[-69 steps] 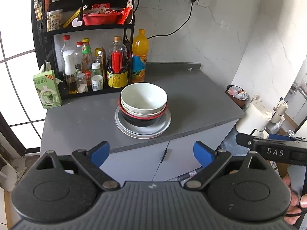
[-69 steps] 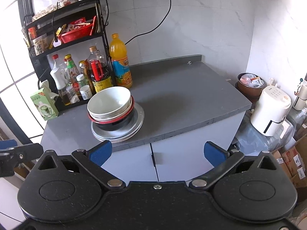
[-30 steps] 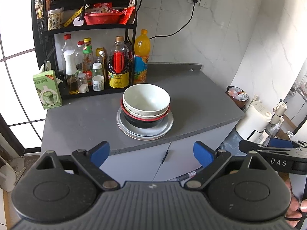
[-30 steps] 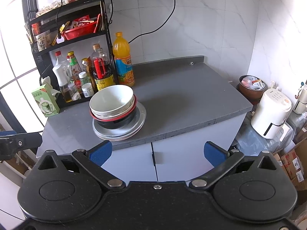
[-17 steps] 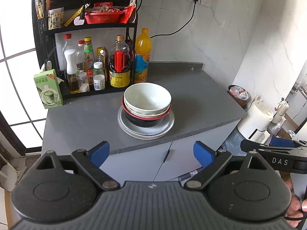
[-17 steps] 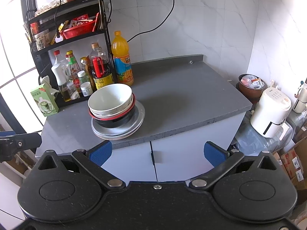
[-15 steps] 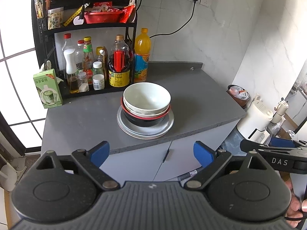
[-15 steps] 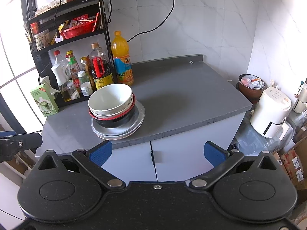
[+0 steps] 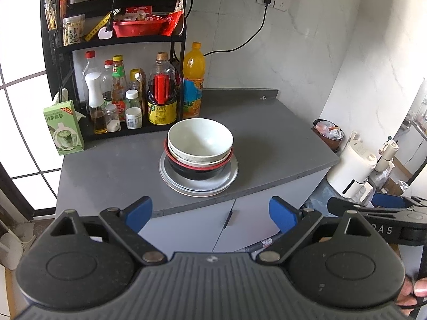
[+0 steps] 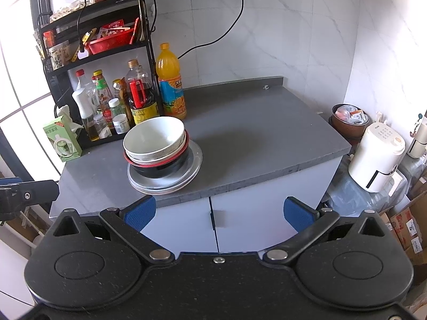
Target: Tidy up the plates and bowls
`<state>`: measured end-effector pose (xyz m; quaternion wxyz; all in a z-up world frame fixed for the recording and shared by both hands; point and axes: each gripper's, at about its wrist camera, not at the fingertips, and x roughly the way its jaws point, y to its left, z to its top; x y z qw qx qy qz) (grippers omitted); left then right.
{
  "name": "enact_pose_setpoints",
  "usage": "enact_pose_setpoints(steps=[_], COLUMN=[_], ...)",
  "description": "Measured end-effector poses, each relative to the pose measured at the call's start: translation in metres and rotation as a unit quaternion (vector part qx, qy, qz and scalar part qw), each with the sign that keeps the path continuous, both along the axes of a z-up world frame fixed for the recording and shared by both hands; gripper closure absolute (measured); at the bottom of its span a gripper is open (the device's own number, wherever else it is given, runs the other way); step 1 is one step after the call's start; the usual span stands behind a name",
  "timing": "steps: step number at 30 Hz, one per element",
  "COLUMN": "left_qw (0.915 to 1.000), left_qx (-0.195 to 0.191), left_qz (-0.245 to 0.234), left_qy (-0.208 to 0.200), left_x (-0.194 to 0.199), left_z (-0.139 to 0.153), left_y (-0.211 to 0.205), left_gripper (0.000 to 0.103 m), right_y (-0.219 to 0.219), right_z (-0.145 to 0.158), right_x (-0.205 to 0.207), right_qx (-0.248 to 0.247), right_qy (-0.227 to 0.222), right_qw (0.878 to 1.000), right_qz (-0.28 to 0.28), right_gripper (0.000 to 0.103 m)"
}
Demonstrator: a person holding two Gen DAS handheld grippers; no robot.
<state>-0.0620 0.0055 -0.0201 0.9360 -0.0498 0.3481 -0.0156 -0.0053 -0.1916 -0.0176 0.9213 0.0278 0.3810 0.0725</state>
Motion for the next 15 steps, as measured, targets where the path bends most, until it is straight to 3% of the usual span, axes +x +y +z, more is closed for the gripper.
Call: enact_pose_setpoints(steps=[15], left_qw=[0.9999], left_qx=[-0.009], left_qz=[0.003], left_qy=[0.012], left_x=[0.013], left_z=[-0.008], left_y=[0.01], left_gripper=[0.01], right_y=[0.006], right_z=[-0.004], right_x=[0.011], right_qx=[-0.014], right_qy=[0.017], right_qw=[1.0], right_qz=[0.004], right_gripper=[0.0])
